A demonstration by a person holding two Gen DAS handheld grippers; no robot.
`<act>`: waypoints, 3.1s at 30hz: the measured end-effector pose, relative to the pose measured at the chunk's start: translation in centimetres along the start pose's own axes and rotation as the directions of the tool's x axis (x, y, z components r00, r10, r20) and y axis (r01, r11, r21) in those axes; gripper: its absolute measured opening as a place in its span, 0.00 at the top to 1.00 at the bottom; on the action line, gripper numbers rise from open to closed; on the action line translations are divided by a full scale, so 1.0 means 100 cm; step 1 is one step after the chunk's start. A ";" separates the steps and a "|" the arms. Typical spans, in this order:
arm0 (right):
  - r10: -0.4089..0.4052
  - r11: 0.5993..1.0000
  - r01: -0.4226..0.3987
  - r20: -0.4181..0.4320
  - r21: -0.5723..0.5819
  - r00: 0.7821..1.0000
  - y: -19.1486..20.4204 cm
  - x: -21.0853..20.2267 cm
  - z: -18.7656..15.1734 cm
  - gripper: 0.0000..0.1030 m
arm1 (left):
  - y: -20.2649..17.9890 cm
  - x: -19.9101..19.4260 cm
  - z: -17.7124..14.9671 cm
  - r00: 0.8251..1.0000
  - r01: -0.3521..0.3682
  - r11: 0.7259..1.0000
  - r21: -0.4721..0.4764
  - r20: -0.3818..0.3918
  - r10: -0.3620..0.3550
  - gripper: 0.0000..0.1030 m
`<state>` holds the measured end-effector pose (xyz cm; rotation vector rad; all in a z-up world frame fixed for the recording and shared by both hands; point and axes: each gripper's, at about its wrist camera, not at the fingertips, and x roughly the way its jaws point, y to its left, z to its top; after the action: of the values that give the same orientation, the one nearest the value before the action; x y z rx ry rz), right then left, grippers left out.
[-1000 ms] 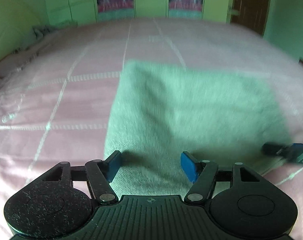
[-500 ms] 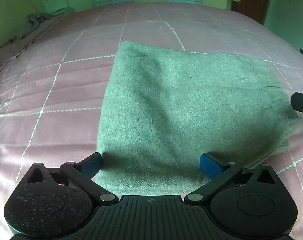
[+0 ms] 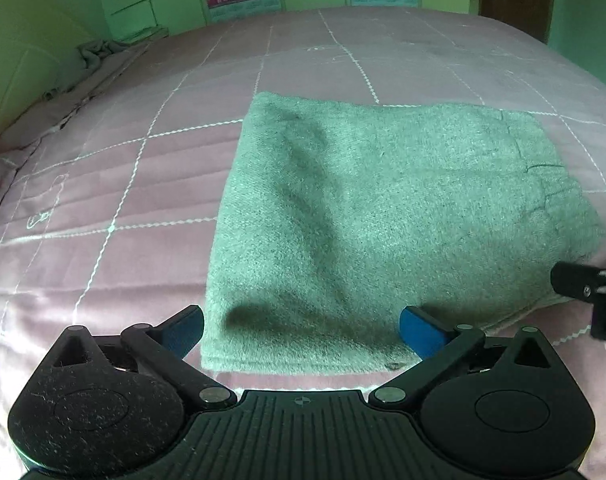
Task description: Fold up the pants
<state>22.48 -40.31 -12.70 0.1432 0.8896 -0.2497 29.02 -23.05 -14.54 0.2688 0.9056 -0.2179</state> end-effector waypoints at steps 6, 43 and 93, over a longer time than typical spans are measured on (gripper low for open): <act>-0.130 0.989 0.118 -0.145 -0.090 0.981 0.010 0.016 -0.001 0.19 | 0.000 -0.008 0.001 0.999 -0.025 1.000 -0.018 -0.033 0.024 0.00; 0.001 1.000 0.004 0.329 -0.016 0.944 0.017 -0.316 -0.149 0.19 | 0.038 -0.341 -0.162 0.948 -0.022 0.993 -0.119 0.312 0.059 0.00; 0.061 0.993 -0.095 0.381 0.072 0.922 -0.006 -0.350 -0.166 0.17 | 0.024 -0.367 -0.176 0.943 -0.016 0.991 -0.135 0.326 0.060 0.00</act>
<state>-11.27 -31.63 4.32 0.2049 0.4860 -0.2326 -5.36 -12.42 4.72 0.1216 0.5782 -0.1606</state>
